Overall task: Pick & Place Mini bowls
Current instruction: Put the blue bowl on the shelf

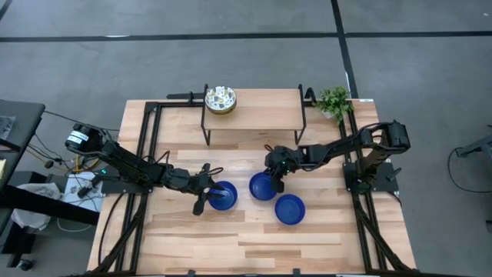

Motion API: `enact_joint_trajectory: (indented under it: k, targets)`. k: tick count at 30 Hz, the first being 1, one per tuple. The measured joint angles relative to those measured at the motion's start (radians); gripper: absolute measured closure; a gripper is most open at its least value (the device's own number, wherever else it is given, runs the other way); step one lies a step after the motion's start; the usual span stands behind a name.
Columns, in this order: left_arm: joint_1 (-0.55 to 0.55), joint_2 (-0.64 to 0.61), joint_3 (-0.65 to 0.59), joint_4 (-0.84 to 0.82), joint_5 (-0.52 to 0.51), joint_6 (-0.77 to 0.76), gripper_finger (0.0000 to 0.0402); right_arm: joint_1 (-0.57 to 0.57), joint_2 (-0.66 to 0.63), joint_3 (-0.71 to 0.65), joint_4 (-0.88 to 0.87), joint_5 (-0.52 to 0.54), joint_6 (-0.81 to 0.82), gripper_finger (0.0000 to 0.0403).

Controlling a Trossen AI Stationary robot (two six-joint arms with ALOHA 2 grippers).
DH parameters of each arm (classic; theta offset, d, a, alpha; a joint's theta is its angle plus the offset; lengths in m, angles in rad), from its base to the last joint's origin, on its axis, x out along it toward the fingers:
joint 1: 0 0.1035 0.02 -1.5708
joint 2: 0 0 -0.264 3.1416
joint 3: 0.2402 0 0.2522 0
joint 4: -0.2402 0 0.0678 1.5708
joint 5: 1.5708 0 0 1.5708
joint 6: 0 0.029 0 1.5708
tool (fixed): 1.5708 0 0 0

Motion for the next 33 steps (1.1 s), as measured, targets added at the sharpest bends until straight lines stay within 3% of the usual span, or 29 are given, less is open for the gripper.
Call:
enact_joint_trajectory:
  k: [13,26,33]
  targets:
    - [0.000,0.000,0.000,0.000,0.000,0.020,0.0298,-0.029,-0.019,0.101,-0.090,-0.022,-0.062,0.0402]
    - [0.000,0.000,-0.008,0.004,0.000,0.019,0.0298,-0.123,-0.209,0.266,-0.417,-0.029,-0.142,0.0403]
    - [0.000,0.000,-0.008,0.008,0.000,0.015,0.0298,-0.221,-0.272,0.343,-0.483,0.018,-0.057,0.0403]
